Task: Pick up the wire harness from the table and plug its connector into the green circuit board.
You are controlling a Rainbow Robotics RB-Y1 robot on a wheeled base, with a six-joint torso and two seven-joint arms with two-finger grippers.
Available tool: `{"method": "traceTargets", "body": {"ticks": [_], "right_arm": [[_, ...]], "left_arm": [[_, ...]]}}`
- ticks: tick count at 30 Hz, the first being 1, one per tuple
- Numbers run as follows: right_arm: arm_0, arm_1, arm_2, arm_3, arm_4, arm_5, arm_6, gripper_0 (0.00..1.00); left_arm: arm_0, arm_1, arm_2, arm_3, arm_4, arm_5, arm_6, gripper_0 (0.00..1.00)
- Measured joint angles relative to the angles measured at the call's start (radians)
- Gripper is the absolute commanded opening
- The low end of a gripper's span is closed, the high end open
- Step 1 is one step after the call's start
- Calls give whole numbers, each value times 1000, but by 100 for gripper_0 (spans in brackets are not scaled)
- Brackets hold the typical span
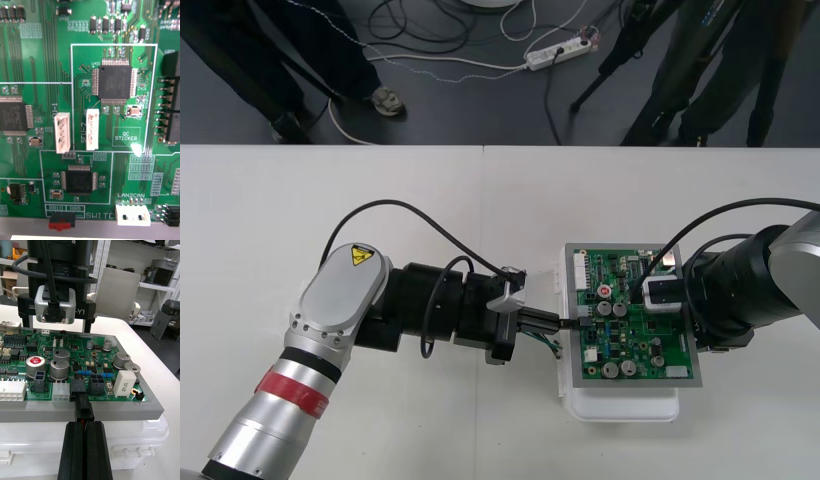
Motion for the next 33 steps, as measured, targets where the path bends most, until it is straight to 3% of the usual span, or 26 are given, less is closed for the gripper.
{"method": "traceTargets", "body": {"ticks": [33], "right_arm": [[0, 0, 0, 1, 1, -1, 0, 100]], "left_arm": [[0, 0, -13, 0, 7, 32, 1, 0]]}}
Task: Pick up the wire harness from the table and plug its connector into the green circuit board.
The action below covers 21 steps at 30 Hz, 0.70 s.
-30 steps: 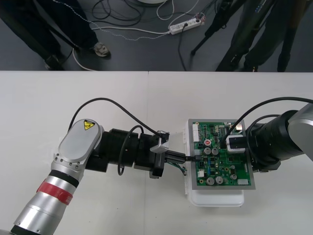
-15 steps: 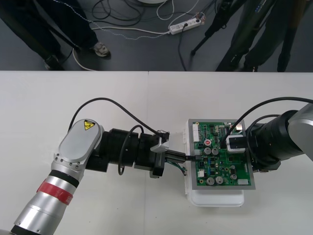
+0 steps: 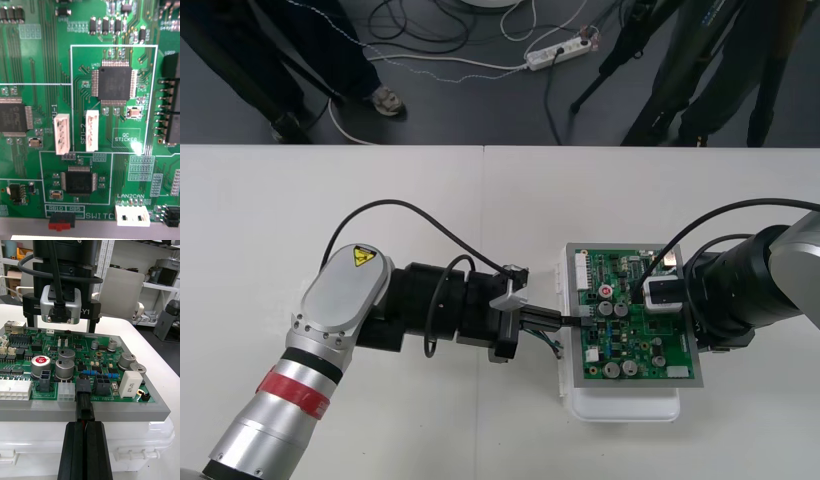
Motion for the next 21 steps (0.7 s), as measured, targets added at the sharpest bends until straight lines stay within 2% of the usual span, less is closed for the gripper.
{"method": "traceTargets", "body": {"ticks": [21], "right_arm": [[0, 1, 0, -1, -1, 0, 0, 100]], "left_arm": [[-1, 5, -32, 0, 26, 25, 2, 0]]}}
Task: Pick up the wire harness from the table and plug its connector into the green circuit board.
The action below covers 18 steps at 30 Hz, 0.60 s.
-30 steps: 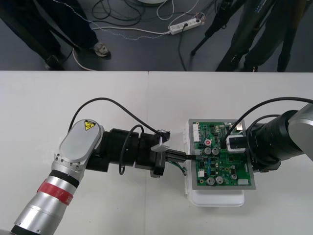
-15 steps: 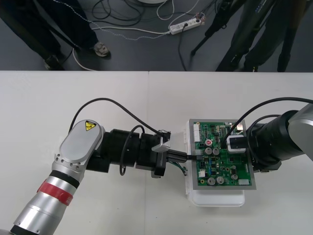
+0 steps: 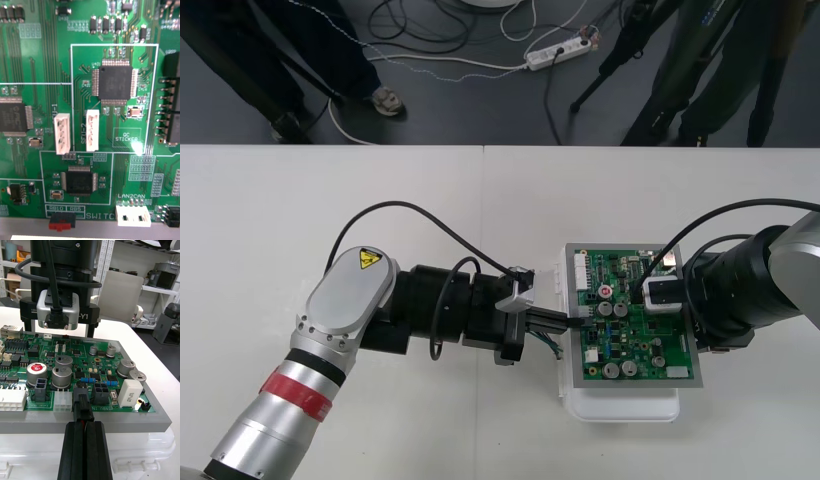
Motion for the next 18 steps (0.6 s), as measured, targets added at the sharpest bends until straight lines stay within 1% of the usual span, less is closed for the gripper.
{"method": "traceTargets", "body": {"ticks": [18], "right_arm": [[0, 0, 0, 0, 0, 0, 0, 100]], "left_arm": [[0, -6, -2, 0, -5, 7, 0, 0]]}}
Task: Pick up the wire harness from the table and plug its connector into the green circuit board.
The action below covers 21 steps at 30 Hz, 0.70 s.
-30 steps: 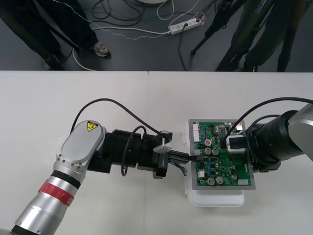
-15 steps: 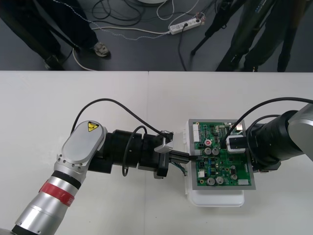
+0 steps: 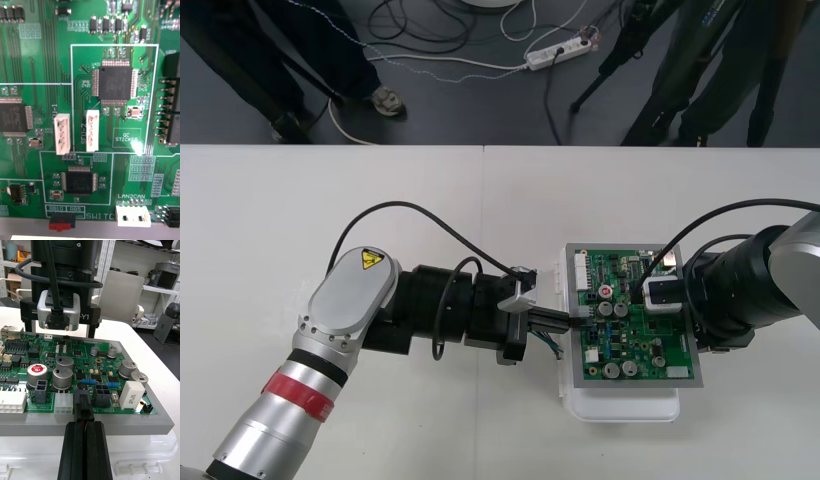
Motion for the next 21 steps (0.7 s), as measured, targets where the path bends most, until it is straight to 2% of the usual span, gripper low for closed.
{"method": "traceTargets", "body": {"ticks": [13, 14, 15, 16, 19, 21], "right_arm": [[0, 0, 0, 0, 0, 0, 0, 100], [0, 0, 0, 0, 0, 0, 0, 100], [0, 0, 0, 0, 0, 0, 0, 100], [0, 0, 0, 0, 0, 0, 0, 100], [0, 0, 0, 0, 0, 0, 0, 100], [0, 0, 0, 0, 0, 0, 0, 100]], "left_arm": [[0, 0, 0, 0, -1, 0, 0, 0], [0, 0, 0, 0, -1, 0, 0, 3], [0, 0, 0, 0, -1, 0, 0, 20], [0, 0, 0, 0, -1, 0, 0, 52], [0, -4, -1, 0, -1, -1, 0, 81], [0, -8, -1, 0, -1, 0, 0, 89]]}}
